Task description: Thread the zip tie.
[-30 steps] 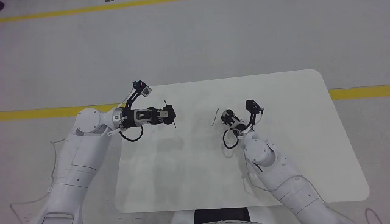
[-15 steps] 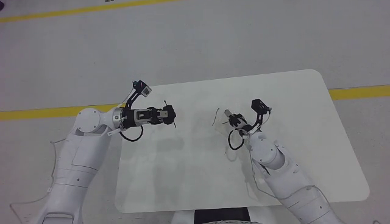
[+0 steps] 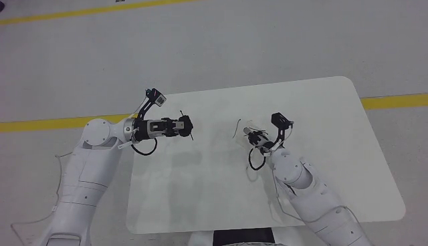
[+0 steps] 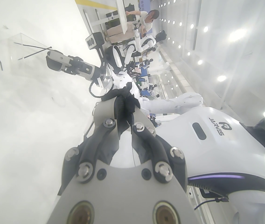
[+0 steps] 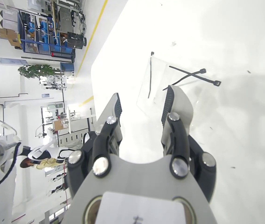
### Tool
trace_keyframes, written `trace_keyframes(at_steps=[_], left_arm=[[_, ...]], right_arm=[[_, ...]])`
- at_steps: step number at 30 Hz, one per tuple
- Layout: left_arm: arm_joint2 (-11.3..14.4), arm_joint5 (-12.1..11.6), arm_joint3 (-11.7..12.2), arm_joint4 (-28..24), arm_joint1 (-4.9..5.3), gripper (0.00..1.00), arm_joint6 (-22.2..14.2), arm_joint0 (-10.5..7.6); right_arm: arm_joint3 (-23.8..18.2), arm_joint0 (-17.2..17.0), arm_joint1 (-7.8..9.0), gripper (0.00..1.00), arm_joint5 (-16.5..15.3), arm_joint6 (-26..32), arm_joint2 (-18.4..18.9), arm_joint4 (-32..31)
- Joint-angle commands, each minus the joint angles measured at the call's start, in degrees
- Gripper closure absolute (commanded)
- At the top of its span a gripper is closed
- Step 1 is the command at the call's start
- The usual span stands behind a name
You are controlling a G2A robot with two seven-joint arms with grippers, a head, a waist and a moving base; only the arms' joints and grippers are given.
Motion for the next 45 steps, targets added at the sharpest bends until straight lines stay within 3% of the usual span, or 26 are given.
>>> trace_keyframes(at_steps=[1,10,19,28,39,45], left_arm=[[0.0,0.0,0.0,0.0,0.0,1.0,0.0,0.0],[0.0,0.0,0.0,0.0,0.0,1.0,0.0,0.0],[0.0,0.0,0.0,0.0,0.0,1.0,0.0,0.0],[0.0,0.0,0.0,0.0,0.0,1.0,0.0,0.0],[0.0,0.0,0.0,0.0,0.0,1.0,0.0,0.0],[0.0,0.0,0.0,0.0,0.0,1.0,0.0,0.0]], right_arm=[[0.9,0.5,-0.29,0.64,0.0,-0.4,-0.3,0.5],[6.2,3.2,-1.8,0.65,0.0,-2.0,-1.5,-0.7],[6.9,3.5,-2.95,0.61,0.0,-2.2,-1.1,-6.2],[3.7,0.7,-3.69,0.54,0.0,2.6,1.9,-12.1],[-3.1,-3.5,-4.55,0.53,0.0,7.9,5.1,-15.9],[-2.5,-4.0,-5.35,0.52,0.0,10.2,5.7,-18.9]])
